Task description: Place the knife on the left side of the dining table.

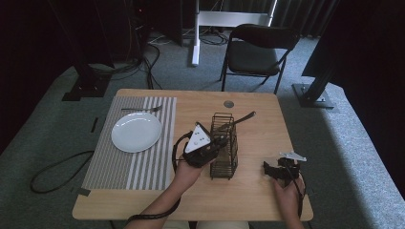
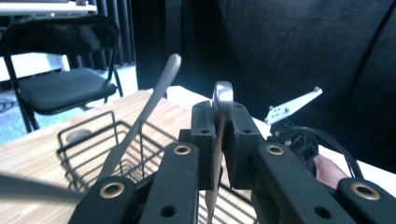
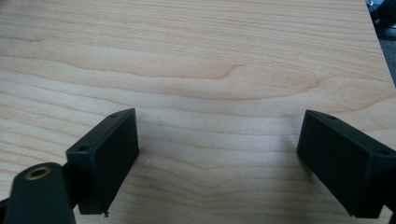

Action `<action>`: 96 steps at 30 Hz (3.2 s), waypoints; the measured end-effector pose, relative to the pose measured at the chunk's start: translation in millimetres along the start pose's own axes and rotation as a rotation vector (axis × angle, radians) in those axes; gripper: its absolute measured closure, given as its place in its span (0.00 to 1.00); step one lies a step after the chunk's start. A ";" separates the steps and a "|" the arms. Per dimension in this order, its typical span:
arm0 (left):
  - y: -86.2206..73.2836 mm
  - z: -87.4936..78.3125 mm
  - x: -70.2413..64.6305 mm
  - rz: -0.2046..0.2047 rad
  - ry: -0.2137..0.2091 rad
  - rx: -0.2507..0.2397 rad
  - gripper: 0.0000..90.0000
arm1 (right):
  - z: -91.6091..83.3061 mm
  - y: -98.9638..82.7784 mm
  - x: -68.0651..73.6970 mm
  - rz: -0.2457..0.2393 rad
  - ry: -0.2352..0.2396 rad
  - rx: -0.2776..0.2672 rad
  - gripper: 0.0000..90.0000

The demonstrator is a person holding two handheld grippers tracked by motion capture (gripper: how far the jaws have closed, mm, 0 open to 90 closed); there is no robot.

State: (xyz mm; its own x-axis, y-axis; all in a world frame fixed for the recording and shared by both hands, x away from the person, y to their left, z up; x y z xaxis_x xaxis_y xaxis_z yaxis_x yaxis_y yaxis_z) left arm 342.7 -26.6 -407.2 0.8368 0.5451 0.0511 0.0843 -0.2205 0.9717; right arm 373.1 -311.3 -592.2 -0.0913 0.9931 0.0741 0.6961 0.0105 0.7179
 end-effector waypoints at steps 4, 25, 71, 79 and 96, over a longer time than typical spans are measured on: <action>1.9 6.3 -1.6 0.002 0.006 -0.016 0.93 | 0.0 0.0 0.0 0.001 0.000 0.000 0.13; 4.2 19.1 2.0 -0.021 0.003 -0.061 0.93 | 0.0 0.1 0.1 0.003 0.000 0.000 0.13; 86.7 -142.1 31.7 -0.008 0.235 -0.191 0.93 | 0.0 0.0 0.0 -0.001 -0.001 0.000 0.13; 33.6 -162.2 61.4 -0.107 0.345 -0.148 0.93 | 0.0 0.0 0.0 -0.001 -0.001 0.000 0.13; -82.3 -172.0 108.5 -0.284 0.497 -0.133 0.93 | -0.1 0.0 0.2 0.002 -0.001 0.000 0.13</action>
State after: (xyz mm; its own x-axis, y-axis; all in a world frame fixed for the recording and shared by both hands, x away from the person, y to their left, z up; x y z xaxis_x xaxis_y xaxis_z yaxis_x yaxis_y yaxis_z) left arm 333.5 189.9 -442.0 0.4344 0.8890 -0.1450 0.1726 0.0759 0.9821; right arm 373.0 -311.1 -592.2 -0.0892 0.9932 0.0750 0.6966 0.0084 0.7174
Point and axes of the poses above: each handheld gripper's, and its own axes: z roughly forward along the jaws, y roughly out of its top, x roughly to its left, the point moved 6 cm from there along z, roughly forward along the jaws, and after that the axes turned 5 degrees about z, right-handed, at the moved point
